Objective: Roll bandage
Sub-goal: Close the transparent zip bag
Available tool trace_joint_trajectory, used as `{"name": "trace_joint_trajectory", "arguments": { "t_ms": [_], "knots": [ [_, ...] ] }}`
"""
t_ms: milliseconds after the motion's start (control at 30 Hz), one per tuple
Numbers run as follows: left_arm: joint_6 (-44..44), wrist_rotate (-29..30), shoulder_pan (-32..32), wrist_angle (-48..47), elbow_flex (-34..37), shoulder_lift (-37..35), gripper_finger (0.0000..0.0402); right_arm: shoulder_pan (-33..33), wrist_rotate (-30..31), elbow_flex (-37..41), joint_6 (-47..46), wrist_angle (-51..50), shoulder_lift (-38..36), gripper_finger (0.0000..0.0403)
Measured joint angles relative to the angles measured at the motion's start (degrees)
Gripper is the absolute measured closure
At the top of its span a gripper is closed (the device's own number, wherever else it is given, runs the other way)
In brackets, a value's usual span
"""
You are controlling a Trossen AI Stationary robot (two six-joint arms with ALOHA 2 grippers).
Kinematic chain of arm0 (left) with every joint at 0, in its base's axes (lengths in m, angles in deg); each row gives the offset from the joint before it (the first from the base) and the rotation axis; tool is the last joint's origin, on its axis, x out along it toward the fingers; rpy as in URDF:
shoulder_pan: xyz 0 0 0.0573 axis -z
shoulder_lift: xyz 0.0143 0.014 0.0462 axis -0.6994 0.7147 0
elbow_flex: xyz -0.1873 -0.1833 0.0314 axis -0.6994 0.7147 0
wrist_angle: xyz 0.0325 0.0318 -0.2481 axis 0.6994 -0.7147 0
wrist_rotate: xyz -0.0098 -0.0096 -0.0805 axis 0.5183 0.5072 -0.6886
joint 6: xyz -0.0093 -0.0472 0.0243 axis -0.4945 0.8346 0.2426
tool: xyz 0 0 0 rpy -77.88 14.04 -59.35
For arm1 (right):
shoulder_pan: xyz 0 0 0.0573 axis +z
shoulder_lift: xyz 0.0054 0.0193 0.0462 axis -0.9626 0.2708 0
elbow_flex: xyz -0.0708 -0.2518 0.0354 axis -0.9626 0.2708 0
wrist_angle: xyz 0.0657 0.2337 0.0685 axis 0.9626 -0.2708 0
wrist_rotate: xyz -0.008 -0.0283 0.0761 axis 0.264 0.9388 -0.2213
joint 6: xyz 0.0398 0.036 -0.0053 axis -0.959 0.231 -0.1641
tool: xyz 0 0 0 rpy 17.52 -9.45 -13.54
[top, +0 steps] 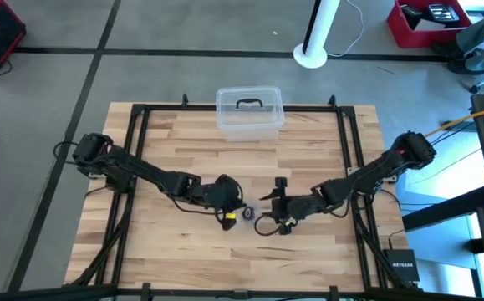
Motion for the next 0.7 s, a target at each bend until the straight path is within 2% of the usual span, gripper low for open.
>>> {"name": "trace_joint_trajectory", "arguments": {
  "t_ms": [267,500,600,700],
  "knots": [
    [0.9,0.1,-0.1,1.1,0.0,0.0,0.0398,-0.2,-1.2,0.0,2.3,2.8,0.5,0.0223],
    [0.9,0.1,-0.1,1.4,0.0,0.0,0.0398,-0.2,2.2,0.0,2.6,2.9,4.0,0.025],
    [0.8,0.1,-0.1,1.0,0.0,0.0,0.0398,0.2,2.9,0.0,2.8,6.1,4.2,0.0284],
    [0.7,0.1,0.0,-0.3,0.0,0.0,0.0398,1.5,4.0,-0.2,2.7,6.3,2.2,0.0347]
  ]
}}
